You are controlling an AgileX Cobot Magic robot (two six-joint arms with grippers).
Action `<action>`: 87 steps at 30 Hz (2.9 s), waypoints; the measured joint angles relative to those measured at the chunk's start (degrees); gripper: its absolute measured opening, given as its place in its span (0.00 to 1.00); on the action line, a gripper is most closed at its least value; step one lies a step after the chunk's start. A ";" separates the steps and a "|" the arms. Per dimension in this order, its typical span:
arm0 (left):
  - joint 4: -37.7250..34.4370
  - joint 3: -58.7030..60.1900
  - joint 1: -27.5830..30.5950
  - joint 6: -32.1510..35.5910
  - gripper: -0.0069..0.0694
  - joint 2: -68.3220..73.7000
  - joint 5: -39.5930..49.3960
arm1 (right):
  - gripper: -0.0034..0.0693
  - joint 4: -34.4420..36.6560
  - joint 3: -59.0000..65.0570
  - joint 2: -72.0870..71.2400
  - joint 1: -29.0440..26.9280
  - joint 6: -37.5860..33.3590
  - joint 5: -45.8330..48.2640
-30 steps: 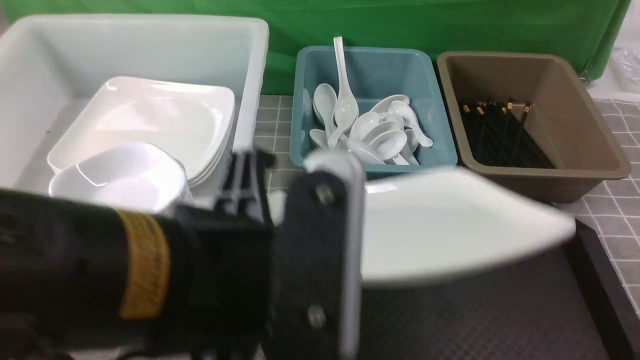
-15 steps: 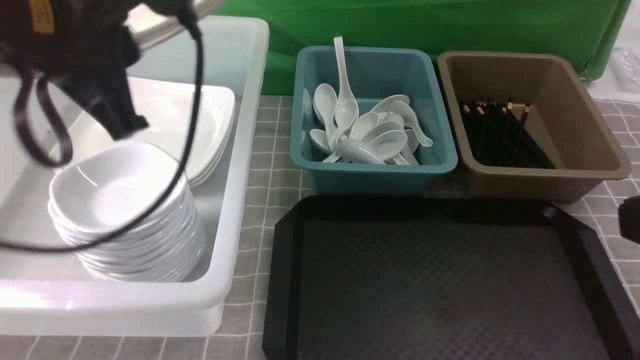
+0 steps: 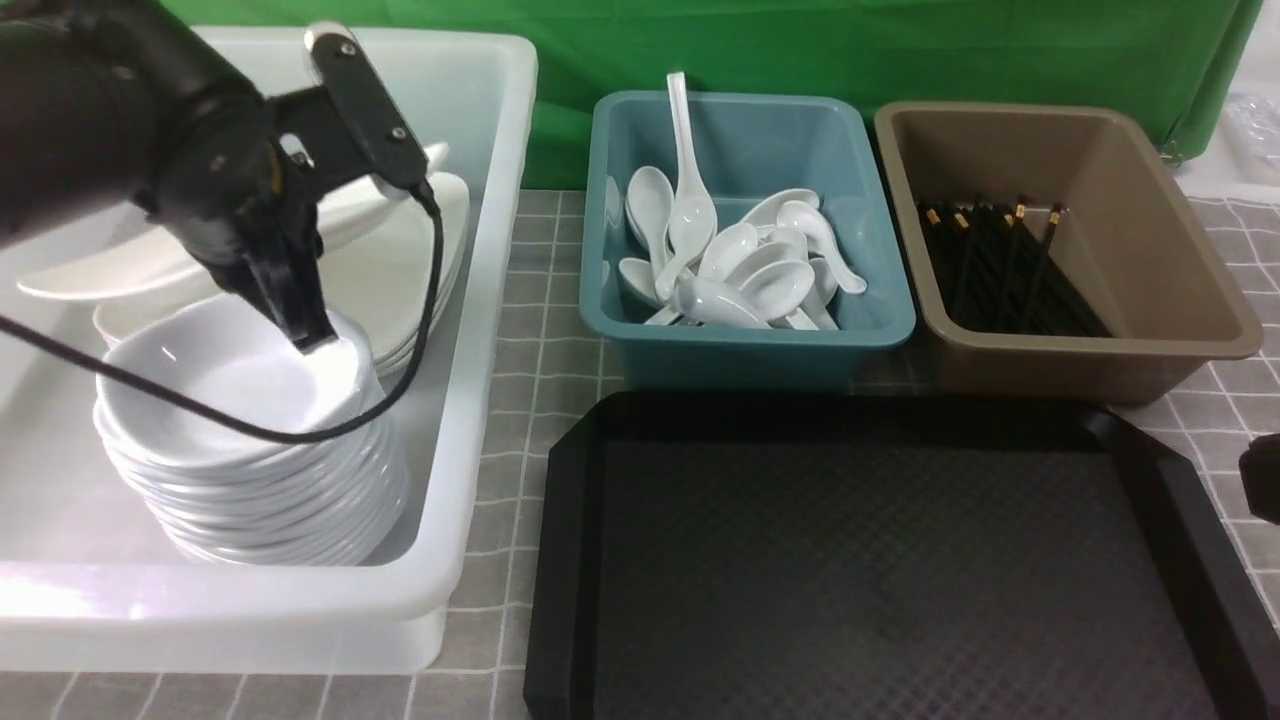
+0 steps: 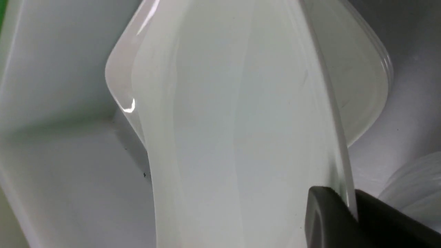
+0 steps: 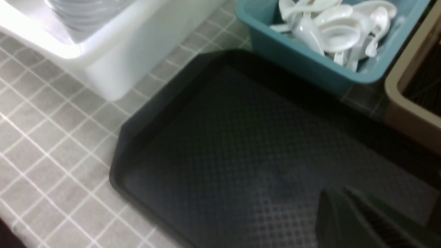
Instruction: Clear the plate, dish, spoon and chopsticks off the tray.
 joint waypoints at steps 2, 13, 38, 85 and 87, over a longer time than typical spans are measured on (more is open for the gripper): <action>-0.70 -1.39 0.06 0.00 0.13 1.49 -0.25 | 0.09 0.07 0.00 0.00 0.00 -0.12 0.20; -2.57 -7.62 0.49 0.00 0.13 8.51 1.81 | 0.09 2.87 0.00 0.00 0.00 -0.24 2.53; -4.15 -8.72 0.49 -3.86 0.53 12.01 -0.24 | 0.10 8.48 0.00 0.00 0.00 -4.52 4.27; -73.46 42.04 -0.05 31.02 0.09 -69.95 -26.74 | 0.16 10.46 0.00 0.00 0.00 -2.39 3.63; -69.90 43.21 -0.05 31.23 0.09 -71.59 -26.04 | 0.17 10.51 0.00 0.00 0.00 -2.40 3.28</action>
